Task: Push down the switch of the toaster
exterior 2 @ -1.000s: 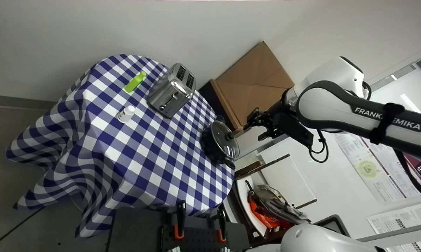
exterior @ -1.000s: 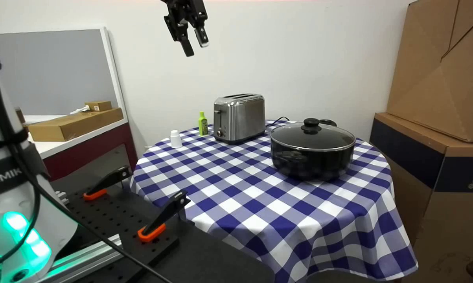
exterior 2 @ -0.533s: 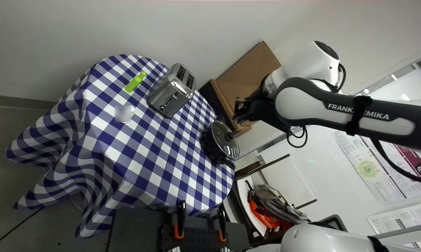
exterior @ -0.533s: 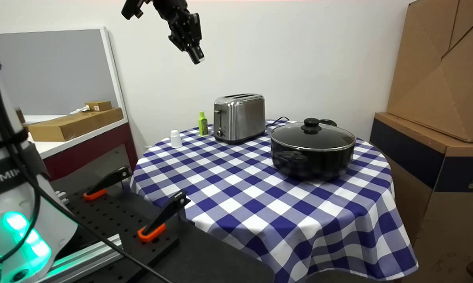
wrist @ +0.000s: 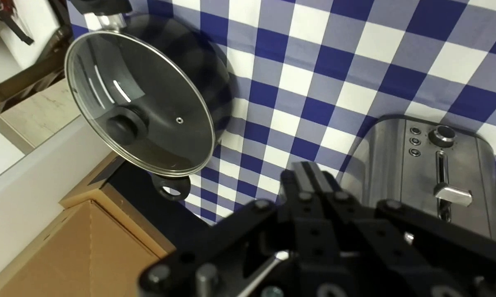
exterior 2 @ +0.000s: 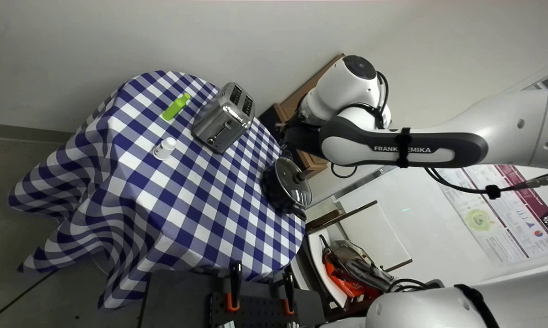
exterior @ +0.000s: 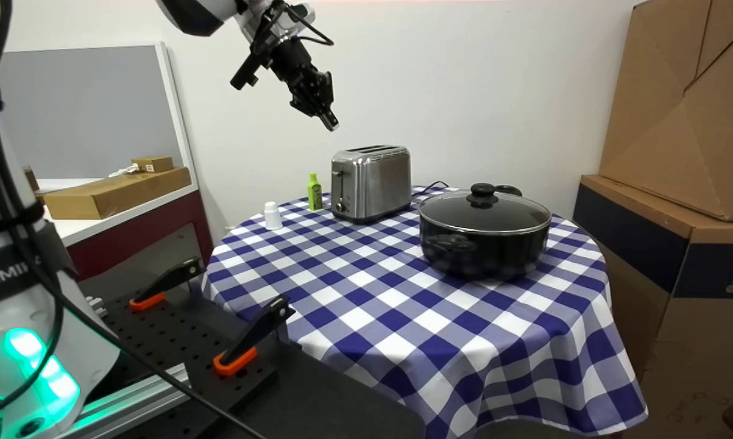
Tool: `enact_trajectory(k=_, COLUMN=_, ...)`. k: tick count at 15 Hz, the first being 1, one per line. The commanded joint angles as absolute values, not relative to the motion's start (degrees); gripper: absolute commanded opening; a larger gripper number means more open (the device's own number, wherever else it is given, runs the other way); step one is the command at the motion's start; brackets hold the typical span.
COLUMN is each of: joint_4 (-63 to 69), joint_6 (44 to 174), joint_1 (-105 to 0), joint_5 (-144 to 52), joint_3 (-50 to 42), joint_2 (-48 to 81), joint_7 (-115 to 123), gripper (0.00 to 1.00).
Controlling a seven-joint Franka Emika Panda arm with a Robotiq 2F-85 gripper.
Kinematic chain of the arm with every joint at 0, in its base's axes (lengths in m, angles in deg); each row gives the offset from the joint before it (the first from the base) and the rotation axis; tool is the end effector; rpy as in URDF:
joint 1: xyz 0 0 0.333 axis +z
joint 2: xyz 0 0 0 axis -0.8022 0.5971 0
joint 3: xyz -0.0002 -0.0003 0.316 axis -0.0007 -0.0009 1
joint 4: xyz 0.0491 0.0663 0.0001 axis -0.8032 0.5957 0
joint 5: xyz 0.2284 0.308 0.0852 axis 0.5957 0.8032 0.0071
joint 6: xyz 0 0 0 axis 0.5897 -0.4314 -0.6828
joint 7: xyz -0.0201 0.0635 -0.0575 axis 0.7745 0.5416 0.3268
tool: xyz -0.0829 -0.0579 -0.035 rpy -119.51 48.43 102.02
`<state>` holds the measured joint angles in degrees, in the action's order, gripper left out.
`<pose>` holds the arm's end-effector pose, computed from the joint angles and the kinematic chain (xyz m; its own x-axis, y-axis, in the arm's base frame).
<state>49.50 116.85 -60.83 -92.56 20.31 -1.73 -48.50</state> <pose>0.4765 0.1135 0.3244 0.9240 -0.0055 0.3823 -0.1579 -0.9161 0.3685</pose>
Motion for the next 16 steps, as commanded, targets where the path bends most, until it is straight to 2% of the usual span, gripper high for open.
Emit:
enact_trajectory(k=1, joint_4=41.4, joint_6=118.7, joint_1=-54.8, joint_5=-99.6, joint_3=13.7, joint_2=9.5, joint_7=-53.4, gripper=0.00)
enact_trajectory(k=6, joint_4=34.4, joint_6=123.2, joint_1=-47.8, joint_5=-100.9, joint_3=8.4, joint_2=18.1, joint_7=-52.5, gripper=0.00)
enact_trajectory(k=7, joint_4=33.3, joint_6=123.4, joint_1=-49.5, joint_5=-101.9, joint_3=10.6, joint_2=19.3, joint_7=-52.9, gripper=0.00)
enact_trajectory(k=16, joint_4=23.3, joint_6=123.9, joint_1=-46.3, joint_5=-106.6, joint_3=9.9, joint_2=28.2, joint_7=-53.3, gripper=0.00)
